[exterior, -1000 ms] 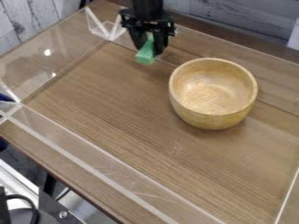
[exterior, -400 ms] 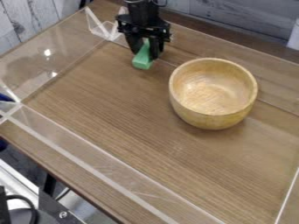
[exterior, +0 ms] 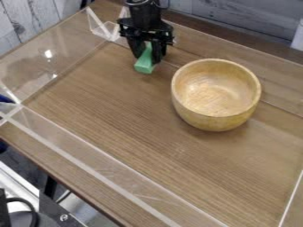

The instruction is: Remove the green block from inside the brown bowl and put it on the table

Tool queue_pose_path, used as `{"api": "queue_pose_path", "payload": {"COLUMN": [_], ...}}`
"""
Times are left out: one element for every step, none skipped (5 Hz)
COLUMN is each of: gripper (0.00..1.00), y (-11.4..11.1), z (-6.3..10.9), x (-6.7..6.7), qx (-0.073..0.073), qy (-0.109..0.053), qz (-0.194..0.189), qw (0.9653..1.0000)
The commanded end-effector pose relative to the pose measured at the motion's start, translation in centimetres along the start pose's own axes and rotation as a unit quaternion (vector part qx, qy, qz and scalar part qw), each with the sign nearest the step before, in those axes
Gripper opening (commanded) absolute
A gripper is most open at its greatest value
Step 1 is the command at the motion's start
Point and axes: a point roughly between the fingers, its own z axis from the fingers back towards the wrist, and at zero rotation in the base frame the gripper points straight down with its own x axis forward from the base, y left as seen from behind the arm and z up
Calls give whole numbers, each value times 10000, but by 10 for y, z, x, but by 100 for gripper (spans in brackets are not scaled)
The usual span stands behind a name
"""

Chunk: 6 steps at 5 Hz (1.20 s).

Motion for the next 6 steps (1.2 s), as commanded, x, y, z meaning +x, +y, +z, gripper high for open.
{"api": "queue_pose_path", "payload": {"gripper": [0, 0, 0, 0, 0, 0], "y": [-1, -3, -11, -8, -23, -38], "z": [41, 52, 65, 53, 62, 74], "x": [12, 11, 8, 13, -12, -35], "qx": [58, 3, -77, -57, -149, -246], "qy": [-454, -495, -580, -565, -526, -519], "qz": [-9, 7, -33, -36, -253, -442], "qw": [9990, 9988, 9983, 9984, 9982, 9974]}}
